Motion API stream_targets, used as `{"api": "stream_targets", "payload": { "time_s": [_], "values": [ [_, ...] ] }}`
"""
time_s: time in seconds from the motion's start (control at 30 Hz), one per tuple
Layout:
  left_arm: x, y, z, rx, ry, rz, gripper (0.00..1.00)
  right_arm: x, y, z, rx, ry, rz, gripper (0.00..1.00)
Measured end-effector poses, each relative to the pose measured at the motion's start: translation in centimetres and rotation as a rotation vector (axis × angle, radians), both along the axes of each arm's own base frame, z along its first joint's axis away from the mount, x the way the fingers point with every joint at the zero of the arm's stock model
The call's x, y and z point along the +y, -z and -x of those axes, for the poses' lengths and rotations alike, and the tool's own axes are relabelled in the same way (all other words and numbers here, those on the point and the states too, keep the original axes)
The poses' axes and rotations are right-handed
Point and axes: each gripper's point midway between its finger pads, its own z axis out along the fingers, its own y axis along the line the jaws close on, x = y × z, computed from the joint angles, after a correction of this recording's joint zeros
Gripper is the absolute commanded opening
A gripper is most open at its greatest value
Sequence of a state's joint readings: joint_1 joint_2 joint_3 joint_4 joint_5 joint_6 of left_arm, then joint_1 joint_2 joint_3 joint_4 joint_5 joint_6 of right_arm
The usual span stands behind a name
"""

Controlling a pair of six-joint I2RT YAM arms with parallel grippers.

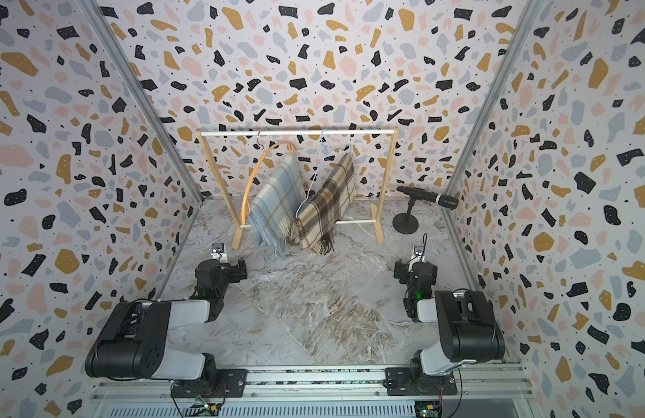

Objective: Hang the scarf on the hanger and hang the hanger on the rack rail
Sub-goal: Reset both arms

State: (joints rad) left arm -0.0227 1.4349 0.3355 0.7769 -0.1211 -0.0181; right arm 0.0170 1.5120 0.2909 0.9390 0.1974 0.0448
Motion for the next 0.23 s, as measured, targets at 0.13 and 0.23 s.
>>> {"api": "stream_targets", "payload": {
  "time_s": [0.13, 0.23],
  "values": [
    [-0.58, -0.11, -0.16, -0.002, 0.036, 0.002, 1.0, 0.0, 0.01, 0.0, 0.0, 0.0, 0.0, 1.0],
    [-0.67, 0.04, -0.11, 0.005, 0.043, -0.001, 1.0, 0.0, 0.01, 0.0, 0.0, 0.0, 0.0, 1.0]
  ]
}}
